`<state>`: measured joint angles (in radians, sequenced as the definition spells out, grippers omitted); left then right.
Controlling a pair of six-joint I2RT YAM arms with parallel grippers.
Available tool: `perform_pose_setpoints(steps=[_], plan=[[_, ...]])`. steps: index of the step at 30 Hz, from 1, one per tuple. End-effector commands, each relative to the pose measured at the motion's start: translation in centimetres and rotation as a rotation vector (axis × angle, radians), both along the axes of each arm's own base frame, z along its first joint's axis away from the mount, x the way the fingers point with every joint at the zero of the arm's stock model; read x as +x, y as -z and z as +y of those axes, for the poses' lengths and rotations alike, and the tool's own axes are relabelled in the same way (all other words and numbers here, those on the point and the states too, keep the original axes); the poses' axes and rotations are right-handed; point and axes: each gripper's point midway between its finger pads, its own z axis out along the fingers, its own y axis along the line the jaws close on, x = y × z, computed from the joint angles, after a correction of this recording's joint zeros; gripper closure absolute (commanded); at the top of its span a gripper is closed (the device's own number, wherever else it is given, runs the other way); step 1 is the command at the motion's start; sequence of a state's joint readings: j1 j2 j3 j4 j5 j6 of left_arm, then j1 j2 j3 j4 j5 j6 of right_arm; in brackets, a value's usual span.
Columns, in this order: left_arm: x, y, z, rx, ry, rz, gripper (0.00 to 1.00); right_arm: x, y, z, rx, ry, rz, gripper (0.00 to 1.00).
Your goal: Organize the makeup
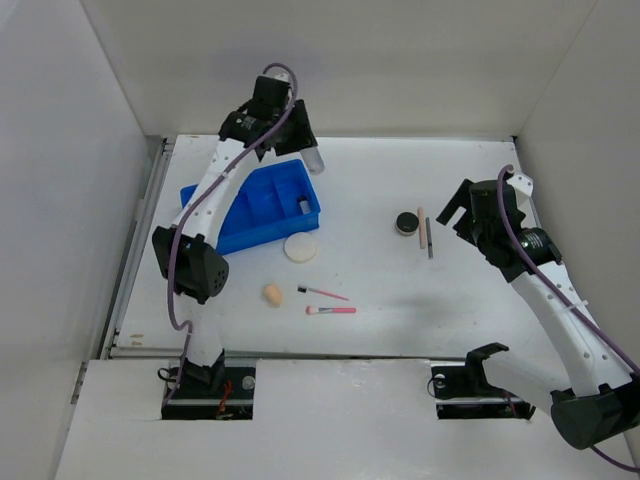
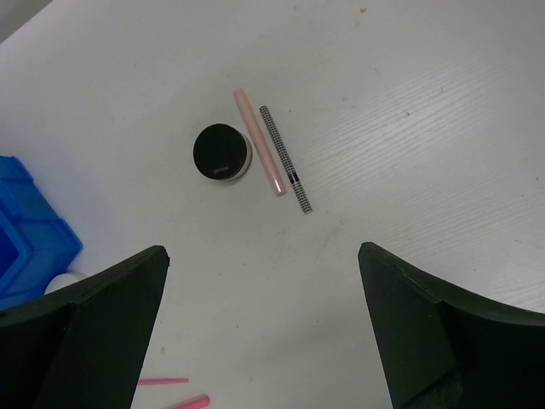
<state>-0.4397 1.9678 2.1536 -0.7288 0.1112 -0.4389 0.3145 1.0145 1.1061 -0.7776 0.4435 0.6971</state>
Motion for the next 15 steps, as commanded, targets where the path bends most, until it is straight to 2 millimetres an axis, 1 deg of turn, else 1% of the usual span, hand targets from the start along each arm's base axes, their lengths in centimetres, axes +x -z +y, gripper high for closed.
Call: perform_pose_setpoints(steps=[1,2,3,4,5,6,7,8,9,10,11,12,13,15], plan=[[0.8,-1.3,1.5,-0.088,-0.114,0.01,1.0,0.3,-1.1,-0.5,-0.007,0.021,-0.032,0.01],[1.6,-0.6,2.7,-0.083,-0.148,0.036,1.0,0.3,-1.1,-0.5,-0.007,0.021,-0.032,0.01],[2.1,-1.0,3.2,-0.099,-0.174,0.038,1.0,0.3,-1.1,-0.5,-0.007,0.021,-0.032,0.01],[2.3,-0.7,3.6,-0.1,-0.178,0.054,1.0,0.3,-1.1,-0.5,-0.007,0.021,-0.032,0.01],[3.1,0.4,4.5,-0.089,-0.2,0.079,1.0,0.3,-1.1,-0.5,-0.007,0.021,-0.032,0.01],[3.1,0.8,4.3,-0.096,-0.198,0.099,1.0,0.3,-1.1,-0.5,-0.007,0.021,-0.032,0.01],[3.4,1.1,5.0,-0.093,-0.214,0.108,1.0,0.3,-1.1,-0.5,-0.007,0.021,-0.032,0.01],[3.5,1.5,4.9,-0.094,-0.208,0.119,1.0,0.3,-1.1,-0.5,-0.007,0.021,-0.032,0.01],[3.7,2.4,5.4,-0.086,-0.22,0.14,1.0,0.4,-0.9,-0.4,-0.017,0.016,-0.022,0.01],[3.4,2.6,5.4,-0.086,-0.227,0.157,1.0,0.4,-0.9,-0.4,-0.017,0.016,-0.022,0.01],[3.6,3.4,6.0,-0.077,-0.239,0.178,1.0,0.4,-0.9,-0.4,-0.017,0.016,-0.022,0.01],[3.4,3.6,6.0,-0.08,-0.247,0.191,1.0,0.4,-0.9,-0.4,-0.017,0.016,-0.022,0.01],[3.2,4.6,6.1,-0.069,-0.249,0.217,1.0,0.4,-0.9,-0.4,-0.017,0.016,-0.022,0.01],[3.1,5.5,6.7,-0.055,-0.266,0.236,1.0,0.5,-0.6,-0.4,-0.02,0.016,-0.013,0.01]])
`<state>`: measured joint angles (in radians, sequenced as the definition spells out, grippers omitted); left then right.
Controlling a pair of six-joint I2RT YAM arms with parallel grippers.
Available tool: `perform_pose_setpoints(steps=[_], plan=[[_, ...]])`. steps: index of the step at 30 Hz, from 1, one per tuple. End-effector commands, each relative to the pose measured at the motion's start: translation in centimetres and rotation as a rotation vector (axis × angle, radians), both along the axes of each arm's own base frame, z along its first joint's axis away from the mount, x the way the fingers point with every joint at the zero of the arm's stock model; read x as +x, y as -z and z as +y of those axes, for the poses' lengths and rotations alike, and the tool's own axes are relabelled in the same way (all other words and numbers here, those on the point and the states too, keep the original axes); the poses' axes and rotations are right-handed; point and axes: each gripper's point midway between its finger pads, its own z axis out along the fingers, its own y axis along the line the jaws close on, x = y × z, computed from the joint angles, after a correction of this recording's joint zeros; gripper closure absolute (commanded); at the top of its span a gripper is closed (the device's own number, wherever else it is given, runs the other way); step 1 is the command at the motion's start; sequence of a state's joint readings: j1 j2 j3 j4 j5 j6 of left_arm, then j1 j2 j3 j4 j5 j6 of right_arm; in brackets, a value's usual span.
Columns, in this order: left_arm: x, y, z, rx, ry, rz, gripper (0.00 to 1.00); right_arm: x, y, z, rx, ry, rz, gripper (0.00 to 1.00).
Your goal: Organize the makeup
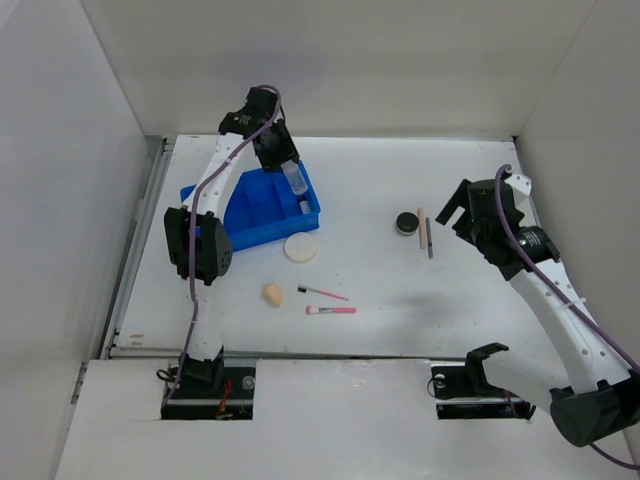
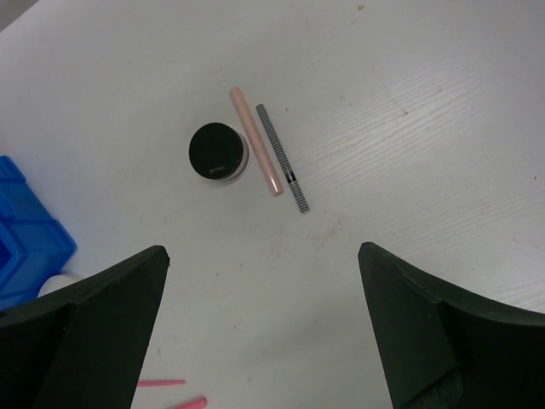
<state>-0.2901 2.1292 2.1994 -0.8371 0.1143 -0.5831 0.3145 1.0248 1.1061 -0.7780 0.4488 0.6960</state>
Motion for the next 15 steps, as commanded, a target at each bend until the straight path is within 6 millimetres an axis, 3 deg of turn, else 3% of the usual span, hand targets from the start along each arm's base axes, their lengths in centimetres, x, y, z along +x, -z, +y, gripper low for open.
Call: perform_pose_setpoints(steps=[1,3,13,14,15], plan=[[-0.6,-1.9,0.4,-0.033,-0.022,-0.015,1.0,0.4,-0.9,-0.4,-0.013,0.012,-0.022,0.01],[-0.5,-1.8,0.5,-0.02,-0.02,-0.02,1.0,0.5,-0.6,-0.3,-0.016,0.012,-0.012,0.01],[-0.4,2.5,0.7,0.032,-0.011,0.09,1.0,0.5,-0.6,-0.1,-0.011,0.005,-0.01,0.01],[-0.3,3.0,0.7,0.034,-0.011,0.098,0.98,0.5,-0.6,-0.1,-0.011,0.005,-0.01,0.01],[-0.1,3.0,0.5,0.031,0.002,0.096,0.86,0.5,-0.6,-0.1,-0.011,0.005,-0.01,0.01]])
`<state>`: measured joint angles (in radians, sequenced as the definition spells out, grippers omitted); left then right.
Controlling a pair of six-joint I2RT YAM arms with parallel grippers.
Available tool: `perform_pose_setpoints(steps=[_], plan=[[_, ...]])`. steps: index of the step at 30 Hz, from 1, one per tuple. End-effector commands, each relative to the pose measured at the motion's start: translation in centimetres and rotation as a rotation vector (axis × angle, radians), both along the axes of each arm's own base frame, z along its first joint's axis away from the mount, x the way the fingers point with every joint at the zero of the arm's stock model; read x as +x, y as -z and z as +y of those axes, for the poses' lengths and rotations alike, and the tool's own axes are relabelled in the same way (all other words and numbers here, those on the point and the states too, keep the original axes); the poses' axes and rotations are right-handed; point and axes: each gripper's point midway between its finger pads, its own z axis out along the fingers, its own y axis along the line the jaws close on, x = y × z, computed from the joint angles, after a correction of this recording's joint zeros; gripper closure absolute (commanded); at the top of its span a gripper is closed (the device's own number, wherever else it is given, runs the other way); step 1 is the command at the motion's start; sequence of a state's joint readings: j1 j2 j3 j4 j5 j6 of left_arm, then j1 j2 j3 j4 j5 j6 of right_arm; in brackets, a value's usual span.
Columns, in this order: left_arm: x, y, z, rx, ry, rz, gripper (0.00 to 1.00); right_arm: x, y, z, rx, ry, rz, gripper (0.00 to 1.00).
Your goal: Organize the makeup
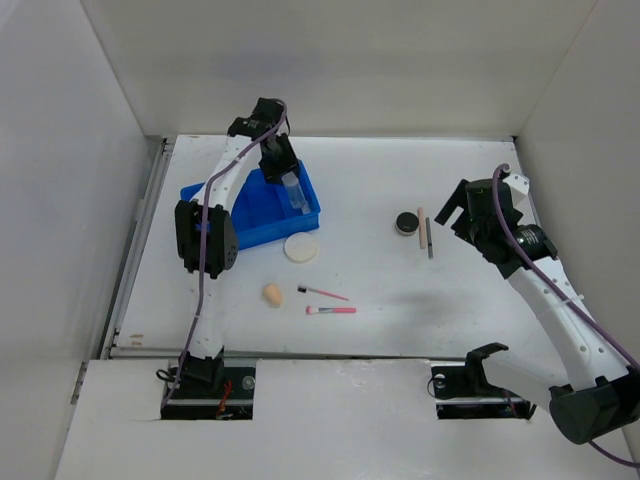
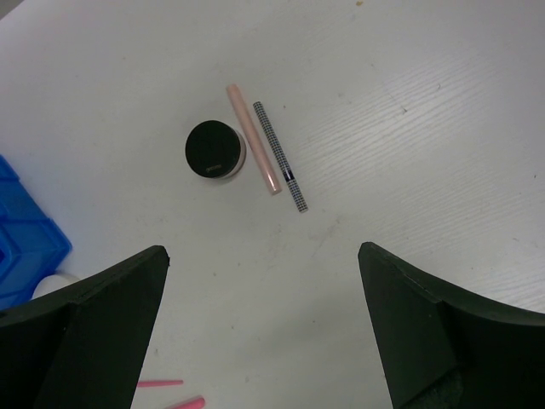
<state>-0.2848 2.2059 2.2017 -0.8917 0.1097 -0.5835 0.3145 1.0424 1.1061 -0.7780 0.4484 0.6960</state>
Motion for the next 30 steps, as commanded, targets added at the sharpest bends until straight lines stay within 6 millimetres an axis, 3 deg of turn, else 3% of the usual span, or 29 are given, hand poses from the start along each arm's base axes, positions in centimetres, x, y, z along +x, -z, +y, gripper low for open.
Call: perform_pose_setpoints(steps=[1,2,6,7,11,14,17,20,21,22,23,24,25,27,30], plan=[[0.8,-2.2,-0.1,-0.016,0.01,-0.05,0.76,0.3,-1.0,-0.2,-0.006,0.005,-0.027,0.01],[0.7,-2.6,-0.1,-0.011,0.02,-0.056,0.55,0.3,-1.0,-0.2,-0.006,0.005,-0.027,0.01],[0.8,-5.6,-0.3,-0.001,0.059,-0.137,0.07,0.3,-1.0,-0.2,-0.006,0.005,-0.027,0.01],[0.6,-7.5,-0.5,0.006,0.066,-0.19,0.05,0.3,-1.0,-0.2,-0.006,0.005,-0.027,0.01],[-0.7,-11.6,-0.5,0.083,0.108,-0.304,0.04,0.3,-1.4,0.0,0.003,-0.002,-0.034,0.01],[-2.2,-12.9,-1.2,0.133,0.147,-0.34,0.04,0.6,-1.2,0.2,0.009,-0.01,-0.032,0.01],[-2.9,-12.3,-1.6,0.167,0.193,-0.334,0.04,0.7,-1.4,0.5,0.019,-0.019,-0.039,0.01],[-3.2,-11.1,-1.7,0.174,0.211,-0.305,0.14,0.7,-1.3,0.6,0.024,-0.026,-0.037,0.01],[-3.4,-10.7,-1.8,0.167,0.22,-0.293,0.21,0.7,-1.3,0.6,0.024,-0.026,-0.037,0.01],[-3.9,-10.0,-1.9,0.16,0.233,-0.268,0.41,0.7,-1.3,0.6,0.024,-0.026,-0.037,0.01],[-4.0,-9.4,-1.9,0.168,0.242,-0.26,0.54,0.7,-1.3,0.6,0.024,-0.026,-0.037,0.01],[-4.4,-9.7,-2.2,0.164,0.249,-0.271,0.64,0.7,-1.3,0.6,0.024,-0.026,-0.037,0.01],[-4.4,-8.6,-2.0,0.178,0.245,-0.255,0.71,0.7,-1.3,0.6,0.024,-0.026,-0.037,0.01],[-3.9,-8.3,-1.2,0.214,0.203,-0.259,0.82,0.7,-1.3,0.6,0.024,-0.026,-0.037,0.01],[-2.8,-7.2,0.2,0.287,0.115,-0.258,0.87,0.7,-1.3,0.6,0.024,-0.026,-0.037,0.01]])
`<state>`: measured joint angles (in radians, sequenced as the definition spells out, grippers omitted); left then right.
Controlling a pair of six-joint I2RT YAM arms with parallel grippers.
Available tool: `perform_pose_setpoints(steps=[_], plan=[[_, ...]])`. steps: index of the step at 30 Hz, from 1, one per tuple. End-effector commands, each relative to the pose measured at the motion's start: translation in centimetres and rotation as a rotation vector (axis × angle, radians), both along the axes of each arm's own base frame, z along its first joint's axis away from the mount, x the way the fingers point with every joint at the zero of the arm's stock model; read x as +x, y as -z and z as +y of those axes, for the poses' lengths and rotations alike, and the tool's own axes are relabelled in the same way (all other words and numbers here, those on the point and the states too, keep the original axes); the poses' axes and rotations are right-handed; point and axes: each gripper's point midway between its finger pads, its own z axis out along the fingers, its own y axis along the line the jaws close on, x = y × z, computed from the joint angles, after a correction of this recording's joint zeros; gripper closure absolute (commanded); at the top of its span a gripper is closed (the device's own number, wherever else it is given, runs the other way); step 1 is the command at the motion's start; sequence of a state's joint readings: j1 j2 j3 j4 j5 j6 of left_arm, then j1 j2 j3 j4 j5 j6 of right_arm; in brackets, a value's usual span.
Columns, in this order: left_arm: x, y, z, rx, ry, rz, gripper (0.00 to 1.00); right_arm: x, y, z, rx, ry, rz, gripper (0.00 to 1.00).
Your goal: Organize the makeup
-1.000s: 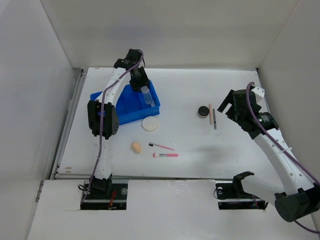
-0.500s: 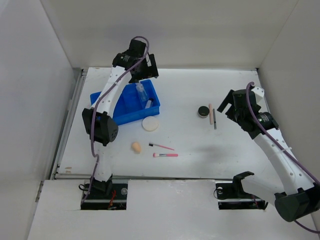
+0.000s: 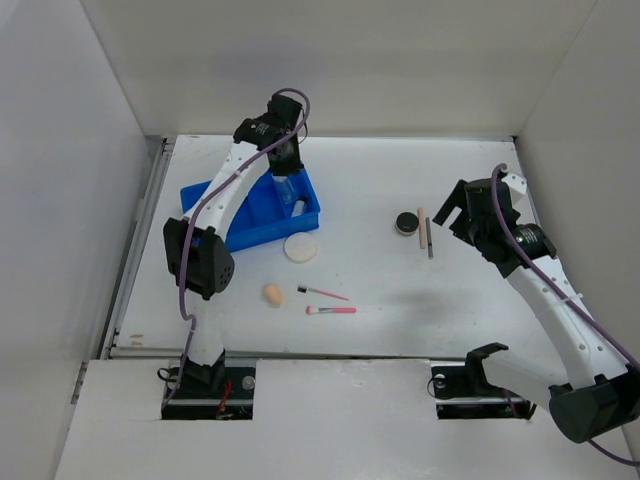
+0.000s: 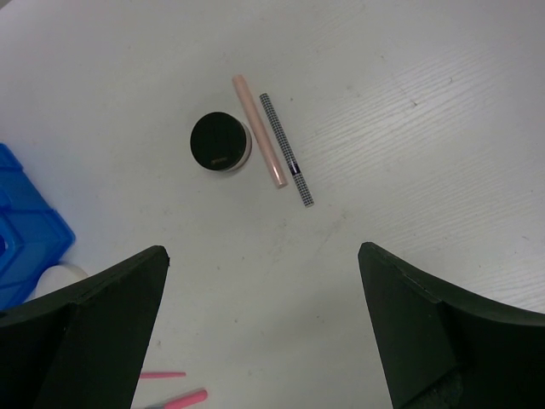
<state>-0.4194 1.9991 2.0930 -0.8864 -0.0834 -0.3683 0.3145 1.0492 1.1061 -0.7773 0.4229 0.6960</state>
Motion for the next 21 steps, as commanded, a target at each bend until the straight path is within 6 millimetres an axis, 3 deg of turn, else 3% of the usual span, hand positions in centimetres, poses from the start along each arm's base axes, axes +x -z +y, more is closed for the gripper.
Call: perform_pose_setpoints(steps=[1,2,3,4,5,6,10,16,21], plan=[[2.2,-0.8,1.6,0.043,-0.125,-0.09,0.88,0.7,-1.6,0.2,0.011,-0.006,-0.048,0.01],[2.7,-0.6,1.7,0.051,-0.145,-0.096,0.83,0.7,-1.6,0.2,0.011,-0.006,-0.048,0.01],[3.3,-0.6,2.0,0.066,-0.18,-0.109,0.67,0.7,-1.6,0.2,0.011,-0.006,-0.048,0.01],[4.7,0.3,1.7,0.07,-0.212,-0.111,0.34,0.7,-1.6,0.2,0.011,-0.006,-0.048,0.01],[4.9,1.3,1.7,0.08,-0.211,-0.094,0.34,0.7,-1.6,0.2,0.011,-0.006,-0.048,0.01],[4.9,1.8,1.8,0.094,-0.223,-0.076,0.2,0.7,-1.6,0.2,0.011,-0.006,-0.048,0.01],[6.6,3.0,2.8,0.09,-0.29,-0.085,0.2,0.5,-1.5,-0.3,-0.013,0.005,-0.04,0.01],[7.7,4.2,4.0,0.103,-0.322,-0.092,0.33,0.8,-0.9,-0.4,-0.033,0.006,-0.02,0.01],[8.8,4.7,4.5,0.115,-0.346,-0.109,0.33,1.0,-0.7,-0.3,-0.04,0.001,-0.016,0.01]])
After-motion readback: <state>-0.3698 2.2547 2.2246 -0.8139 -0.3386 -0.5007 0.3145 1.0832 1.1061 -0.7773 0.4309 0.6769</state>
